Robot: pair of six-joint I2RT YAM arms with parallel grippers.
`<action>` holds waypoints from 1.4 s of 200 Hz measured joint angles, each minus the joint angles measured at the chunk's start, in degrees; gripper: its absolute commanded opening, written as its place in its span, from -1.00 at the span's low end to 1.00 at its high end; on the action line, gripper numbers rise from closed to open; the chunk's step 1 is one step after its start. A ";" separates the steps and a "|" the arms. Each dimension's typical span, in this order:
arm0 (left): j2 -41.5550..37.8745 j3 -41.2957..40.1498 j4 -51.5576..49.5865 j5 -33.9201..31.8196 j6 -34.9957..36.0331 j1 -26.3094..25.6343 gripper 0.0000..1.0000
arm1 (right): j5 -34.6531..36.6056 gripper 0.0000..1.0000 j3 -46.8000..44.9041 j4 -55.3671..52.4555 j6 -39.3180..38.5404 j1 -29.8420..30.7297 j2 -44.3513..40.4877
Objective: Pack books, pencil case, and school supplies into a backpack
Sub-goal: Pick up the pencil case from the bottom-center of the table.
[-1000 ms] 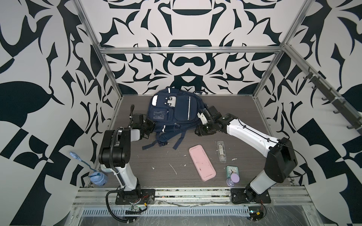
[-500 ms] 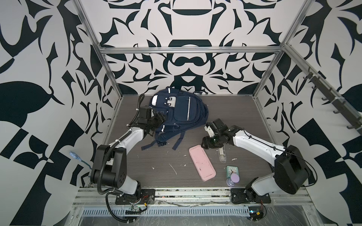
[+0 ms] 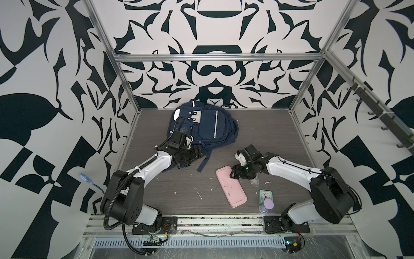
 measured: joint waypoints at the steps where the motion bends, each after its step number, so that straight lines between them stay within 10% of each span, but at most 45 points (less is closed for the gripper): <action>1: 0.00 -0.04 -0.04 0.09 0.04 -0.13 0.39 | -0.02 0.36 -0.09 0.11 0.00 0.00 -0.02; 127: 3.08 -7.58 2.49 11.87 3.13 -11.32 0.38 | -3.98 0.32 -8.37 4.09 3.43 0.00 -4.15; 280: 11.89 -11.69 15.43 19.41 -1.44 -13.18 0.24 | -15.06 0.34 -17.68 22.43 12.66 -0.26 -5.99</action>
